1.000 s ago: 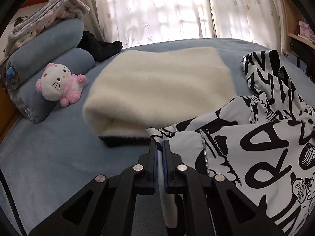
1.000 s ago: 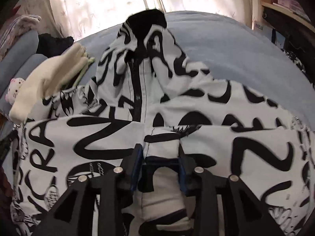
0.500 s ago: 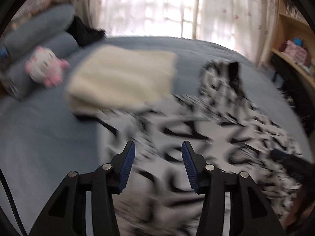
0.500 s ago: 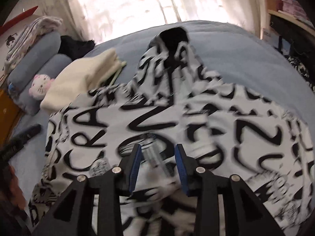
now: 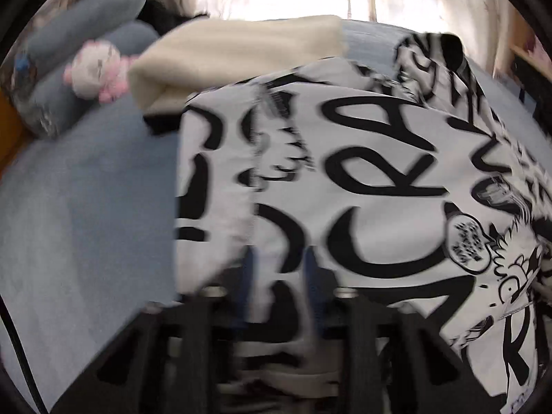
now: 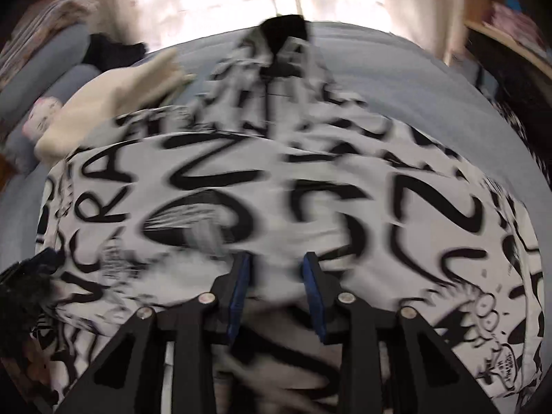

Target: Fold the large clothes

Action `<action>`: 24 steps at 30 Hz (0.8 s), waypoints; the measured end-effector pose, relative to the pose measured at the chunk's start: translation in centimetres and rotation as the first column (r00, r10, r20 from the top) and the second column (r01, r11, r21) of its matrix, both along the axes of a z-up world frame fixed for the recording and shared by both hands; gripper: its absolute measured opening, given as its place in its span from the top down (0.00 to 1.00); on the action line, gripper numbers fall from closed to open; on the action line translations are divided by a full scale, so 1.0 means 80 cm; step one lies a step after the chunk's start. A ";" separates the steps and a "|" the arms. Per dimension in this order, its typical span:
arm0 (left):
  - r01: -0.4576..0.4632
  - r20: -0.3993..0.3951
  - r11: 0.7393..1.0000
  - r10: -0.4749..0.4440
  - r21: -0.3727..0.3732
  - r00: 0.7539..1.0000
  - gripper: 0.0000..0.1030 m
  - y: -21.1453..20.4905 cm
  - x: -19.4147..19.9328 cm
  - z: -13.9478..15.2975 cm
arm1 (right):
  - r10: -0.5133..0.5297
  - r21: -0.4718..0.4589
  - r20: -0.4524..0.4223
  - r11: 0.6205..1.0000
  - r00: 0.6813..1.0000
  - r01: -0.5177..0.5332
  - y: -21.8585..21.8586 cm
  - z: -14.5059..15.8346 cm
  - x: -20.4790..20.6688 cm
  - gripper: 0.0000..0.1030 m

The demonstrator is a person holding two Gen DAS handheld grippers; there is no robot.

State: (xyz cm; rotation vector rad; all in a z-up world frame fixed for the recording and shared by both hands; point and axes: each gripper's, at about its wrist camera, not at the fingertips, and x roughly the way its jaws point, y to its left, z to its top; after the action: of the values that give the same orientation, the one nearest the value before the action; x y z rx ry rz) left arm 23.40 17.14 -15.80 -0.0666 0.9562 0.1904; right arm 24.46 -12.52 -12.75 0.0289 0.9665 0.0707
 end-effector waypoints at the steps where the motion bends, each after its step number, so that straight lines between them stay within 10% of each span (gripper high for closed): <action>1: -0.002 0.003 1.000 0.002 -0.028 1.000 0.90 0.011 -0.002 -0.002 | -0.039 -0.012 -0.008 0.999 0.999 0.038 -0.015 -0.002 0.000 0.69; 16: 0.033 -0.014 0.999 -0.032 0.026 0.999 0.92 0.009 -0.002 0.002 | -0.064 0.077 -0.010 0.995 0.998 0.064 -0.023 0.002 -0.013 0.65; 22: 0.049 -0.032 0.999 -0.048 0.012 0.998 0.78 -0.001 -0.010 0.008 | -0.058 0.101 -0.005 0.993 0.998 0.058 -0.018 0.011 -0.026 0.65; 24: 0.048 -0.029 0.999 -0.048 0.015 0.998 0.59 -0.004 -0.014 0.013 | -0.055 0.103 0.001 0.993 0.998 0.055 -0.016 0.015 -0.032 0.65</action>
State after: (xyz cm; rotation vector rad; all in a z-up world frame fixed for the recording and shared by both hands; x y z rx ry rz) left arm 22.31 16.84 -14.80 -0.0268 0.9841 0.1546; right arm 21.93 -13.81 -11.52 0.1506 0.9565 0.0697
